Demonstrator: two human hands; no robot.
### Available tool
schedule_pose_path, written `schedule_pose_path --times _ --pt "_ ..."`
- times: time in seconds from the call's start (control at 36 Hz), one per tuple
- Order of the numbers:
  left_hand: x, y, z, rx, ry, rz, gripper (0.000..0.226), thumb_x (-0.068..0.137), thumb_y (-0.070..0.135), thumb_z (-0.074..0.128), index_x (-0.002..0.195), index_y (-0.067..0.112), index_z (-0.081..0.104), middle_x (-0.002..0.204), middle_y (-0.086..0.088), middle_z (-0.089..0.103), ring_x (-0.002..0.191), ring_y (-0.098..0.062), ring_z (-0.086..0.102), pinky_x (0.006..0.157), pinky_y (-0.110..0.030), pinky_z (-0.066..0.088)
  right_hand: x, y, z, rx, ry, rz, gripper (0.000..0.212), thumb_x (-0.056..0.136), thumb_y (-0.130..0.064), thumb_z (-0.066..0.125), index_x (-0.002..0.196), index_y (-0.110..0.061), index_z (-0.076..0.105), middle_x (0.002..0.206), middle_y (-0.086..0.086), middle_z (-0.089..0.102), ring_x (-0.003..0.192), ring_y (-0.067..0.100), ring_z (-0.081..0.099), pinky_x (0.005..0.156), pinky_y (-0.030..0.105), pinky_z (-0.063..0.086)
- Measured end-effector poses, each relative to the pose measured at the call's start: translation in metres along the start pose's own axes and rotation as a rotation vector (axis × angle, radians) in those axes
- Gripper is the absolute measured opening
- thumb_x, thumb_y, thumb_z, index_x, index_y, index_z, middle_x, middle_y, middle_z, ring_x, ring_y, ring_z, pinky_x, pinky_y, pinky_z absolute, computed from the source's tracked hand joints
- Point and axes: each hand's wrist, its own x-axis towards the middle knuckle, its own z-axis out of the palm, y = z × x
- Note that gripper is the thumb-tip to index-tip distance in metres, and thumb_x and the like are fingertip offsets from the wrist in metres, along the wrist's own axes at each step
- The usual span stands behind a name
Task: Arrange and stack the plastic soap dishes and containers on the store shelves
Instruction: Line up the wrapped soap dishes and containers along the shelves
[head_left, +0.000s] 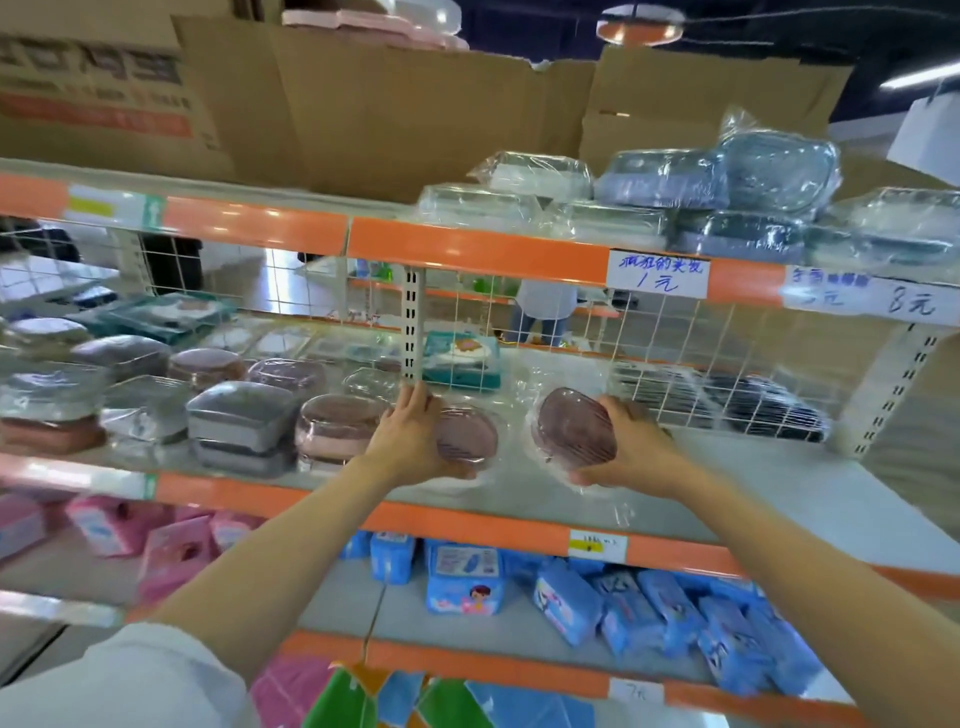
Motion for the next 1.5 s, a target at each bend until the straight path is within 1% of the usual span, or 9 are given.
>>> schedule_pose_path --times 0.17,0.31,0.47,0.61,0.78,0.94,1.11,1.28,1.5 --pt "0.033 -0.016 0.013 0.015 -0.051 0.050 0.094 0.059 0.068 0.074 0.127 0.010 0.045 0.128 -0.003 0.032 0.123 -0.021 0.030 0.106 -0.039 0.036 0.045 0.009 0.020 0.052 -0.018 0.084 0.100 0.060 -0.057 0.081 0.138 -0.014 0.034 0.136 0.010 0.034 0.126 0.026 0.036 0.105 0.039 0.036" --pt "0.063 -0.032 0.023 -0.015 -0.059 0.090 0.091 0.060 0.071 0.072 0.125 0.012 0.047 0.126 -0.002 0.035 0.120 -0.020 0.034 0.103 -0.039 0.038 0.096 0.023 0.043 0.032 -0.025 0.169 0.093 0.034 -0.082 0.058 0.101 -0.017 0.051 0.107 0.010 0.056 0.096 0.024 0.050 0.071 0.030 0.038" --pt "0.078 -0.054 0.046 -0.064 -0.174 0.056 0.091 0.059 0.072 0.070 0.131 0.020 0.050 0.128 0.001 0.042 0.122 -0.019 0.033 0.103 -0.038 0.036 0.149 0.006 0.061 -0.032 -0.013 0.159 0.114 0.034 -0.082 0.046 0.124 -0.012 0.048 0.117 0.009 0.053 0.111 0.029 0.046 0.082 0.033 0.037" --pt "0.084 -0.055 0.051 -0.075 -0.176 0.095 0.084 0.056 0.067 0.075 0.120 0.018 0.054 0.121 0.003 0.044 0.117 -0.018 0.036 0.099 -0.033 0.037 0.177 -0.018 0.073 0.024 -0.039 0.200 0.081 0.074 -0.055 0.071 0.133 -0.009 0.039 0.126 0.012 0.046 0.120 0.030 0.036 0.087 0.034 0.037" --pt "0.090 -0.063 0.053 -0.035 -0.164 0.123 0.085 0.056 0.067 0.076 0.120 0.014 0.056 0.122 0.002 0.045 0.117 -0.019 0.037 0.102 -0.033 0.036 0.220 -0.057 0.095 0.123 -0.039 0.094 0.086 0.069 -0.051 0.078 0.137 -0.014 0.041 0.130 0.009 0.047 0.120 0.029 0.038 0.094 0.037 0.040" --pt "0.089 -0.061 0.050 -0.079 -0.152 0.119 0.092 0.057 0.061 0.079 0.130 0.017 0.046 0.130 0.003 0.043 0.121 -0.019 0.035 0.102 -0.034 0.035 0.238 -0.081 0.118 0.138 -0.198 0.030 0.071 0.076 -0.024 0.075 0.138 -0.012 0.043 0.139 0.014 0.046 0.122 0.028 0.045 0.100 0.033 0.040" --pt "0.088 -0.058 0.046 -0.047 -0.185 0.117 0.097 0.058 0.061 0.079 0.137 0.020 0.040 0.136 0.004 0.040 0.125 -0.019 0.033 0.104 -0.035 0.035 0.239 -0.078 0.113 0.131 -0.230 0.021 0.063 0.082 -0.023 0.071 0.136 -0.008 0.043 0.134 0.012 0.049 0.117 0.025 0.049 0.089 0.026 0.039" --pt "0.082 -0.050 0.040 -0.023 -0.224 0.108 0.095 0.064 0.056 0.078 0.143 0.024 0.035 0.142 0.004 0.033 0.132 -0.019 0.027 0.106 -0.034 0.034 0.214 -0.074 0.108 0.117 -0.098 0.029 0.067 0.086 -0.039 0.066 0.139 -0.009 0.038 0.143 0.012 0.037 0.128 0.027 0.037 0.102 0.035 0.036" --pt "0.061 -0.040 0.032 0.069 -0.283 0.071 0.081 0.087 0.037 0.064 0.146 0.005 0.021 0.151 -0.006 0.023 0.136 -0.023 0.030 0.110 -0.034 0.030 0.152 -0.066 0.088 -0.039 -0.185 -0.109 0.071 0.088 -0.042 0.061 0.143 -0.008 0.034 0.146 0.016 0.032 0.132 0.032 0.033 0.106 0.037 0.035"
